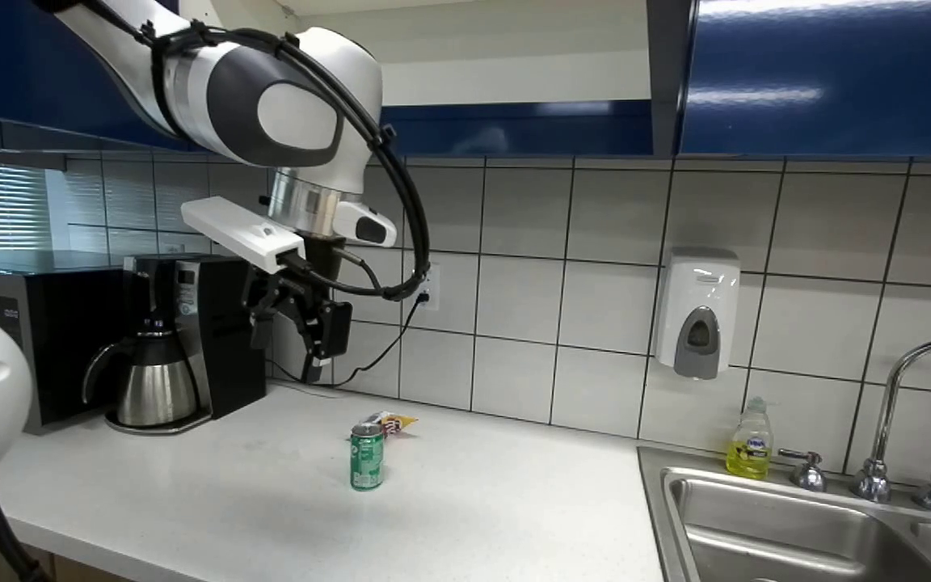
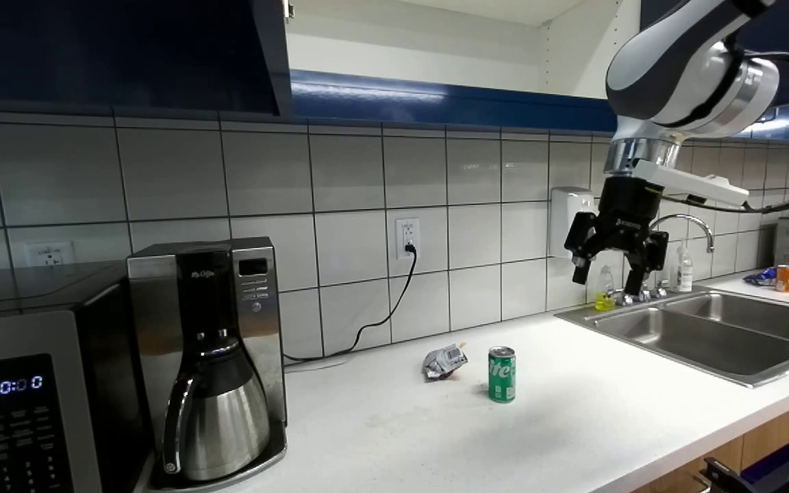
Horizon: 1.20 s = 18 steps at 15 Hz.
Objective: Put the can in the cabinet
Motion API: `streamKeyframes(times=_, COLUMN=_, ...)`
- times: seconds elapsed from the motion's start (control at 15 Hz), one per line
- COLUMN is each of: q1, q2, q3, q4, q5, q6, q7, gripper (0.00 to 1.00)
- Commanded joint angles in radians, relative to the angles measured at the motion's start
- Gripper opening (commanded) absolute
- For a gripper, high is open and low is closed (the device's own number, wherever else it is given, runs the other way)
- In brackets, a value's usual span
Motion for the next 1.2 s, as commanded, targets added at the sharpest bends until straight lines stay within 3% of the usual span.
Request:
streamKeyframes(times=0.0, q1=-0.016, q2=0.091, q3=0.03, q4=0.014, q5=-0.002, q6=0.083, q7=-0.029, gripper=1.0)
streamKeyframes(times=0.53, q1=0.008, q2=0.337, q3=0.067, q4=0.025, q5=-0.001, q6=0.344, q7=-0.045, gripper=1.0)
streamKeyframes(times=1.13, q1=0.053, q2=0.657, q3=0.053, q4=0.076, q5=0.123, q6=0.66, q7=-0.15, gripper=1.0)
